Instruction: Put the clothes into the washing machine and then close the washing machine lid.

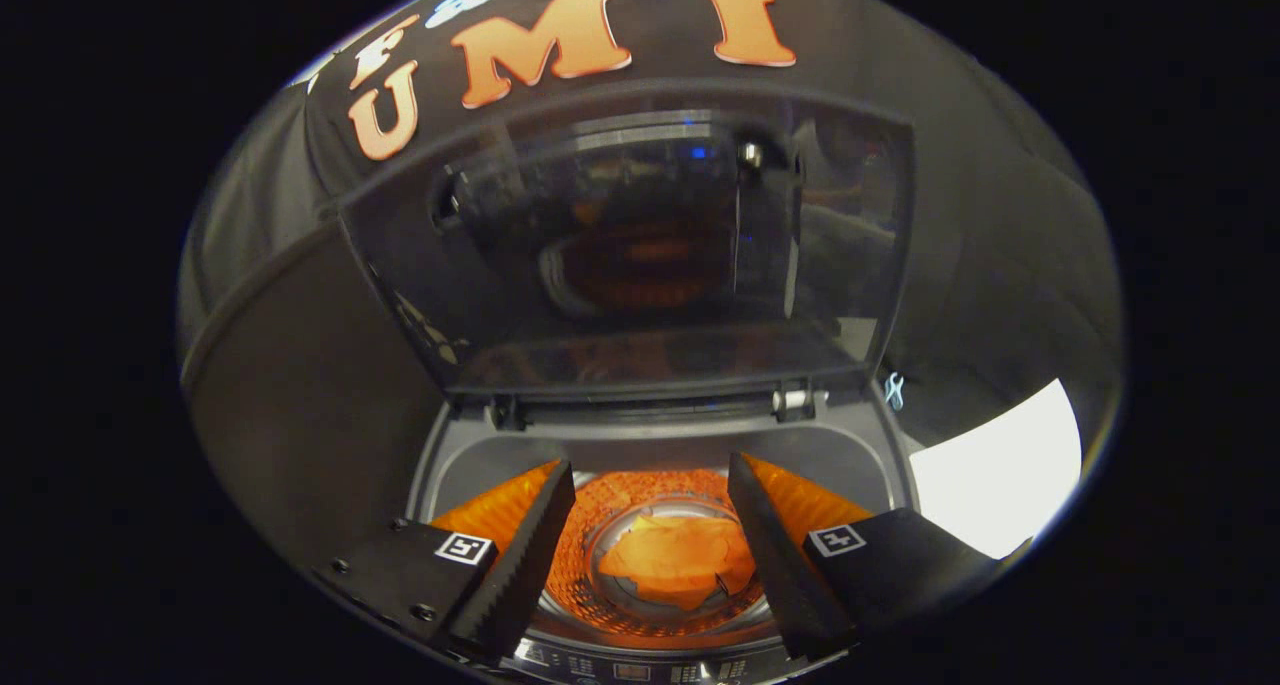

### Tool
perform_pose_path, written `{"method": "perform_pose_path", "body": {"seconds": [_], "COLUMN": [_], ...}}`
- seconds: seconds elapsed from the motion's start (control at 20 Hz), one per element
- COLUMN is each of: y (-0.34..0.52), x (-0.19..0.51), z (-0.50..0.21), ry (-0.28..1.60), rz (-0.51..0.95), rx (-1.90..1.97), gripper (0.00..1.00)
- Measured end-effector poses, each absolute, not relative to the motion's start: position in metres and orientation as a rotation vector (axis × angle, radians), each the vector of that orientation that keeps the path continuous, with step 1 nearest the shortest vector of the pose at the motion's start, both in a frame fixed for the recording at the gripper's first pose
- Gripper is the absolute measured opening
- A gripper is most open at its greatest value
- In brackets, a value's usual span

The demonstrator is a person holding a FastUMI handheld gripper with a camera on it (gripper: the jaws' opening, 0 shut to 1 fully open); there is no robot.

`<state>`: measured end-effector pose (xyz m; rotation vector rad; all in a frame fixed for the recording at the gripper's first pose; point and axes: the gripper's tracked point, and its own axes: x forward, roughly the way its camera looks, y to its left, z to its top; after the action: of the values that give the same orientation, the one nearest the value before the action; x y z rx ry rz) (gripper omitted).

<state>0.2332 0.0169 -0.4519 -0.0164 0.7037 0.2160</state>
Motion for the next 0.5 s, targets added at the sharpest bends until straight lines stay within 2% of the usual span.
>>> {"method": "perform_pose_path", "body": {"seconds": [0.3,0.5], "y": [0.041,0.052], "x": [0.239,0.272], "z": [-0.312,-0.234], "ry": [0.446,0.334], "rz": [0.256,0.261], "rx": [0.051,0.056], "gripper": [0.99,0.98]}}
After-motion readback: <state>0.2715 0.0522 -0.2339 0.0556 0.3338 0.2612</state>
